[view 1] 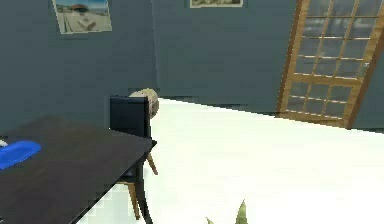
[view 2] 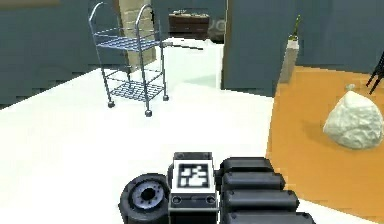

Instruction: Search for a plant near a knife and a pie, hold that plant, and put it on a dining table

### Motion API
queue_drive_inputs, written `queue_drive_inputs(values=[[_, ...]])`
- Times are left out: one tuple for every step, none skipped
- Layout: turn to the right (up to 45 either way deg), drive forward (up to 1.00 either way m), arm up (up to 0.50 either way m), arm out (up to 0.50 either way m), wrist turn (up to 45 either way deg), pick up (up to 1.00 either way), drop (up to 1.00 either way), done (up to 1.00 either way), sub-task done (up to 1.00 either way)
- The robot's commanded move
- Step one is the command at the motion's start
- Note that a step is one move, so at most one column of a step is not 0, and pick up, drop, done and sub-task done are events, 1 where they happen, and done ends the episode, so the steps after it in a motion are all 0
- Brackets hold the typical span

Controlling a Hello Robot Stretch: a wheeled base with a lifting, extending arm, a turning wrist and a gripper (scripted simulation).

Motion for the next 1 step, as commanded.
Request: queue_drive_inputs(values=[[3.0, 0.0, 0.0, 0.0, 0.0, 0.0, 0.0, 0.0, 0.0]])
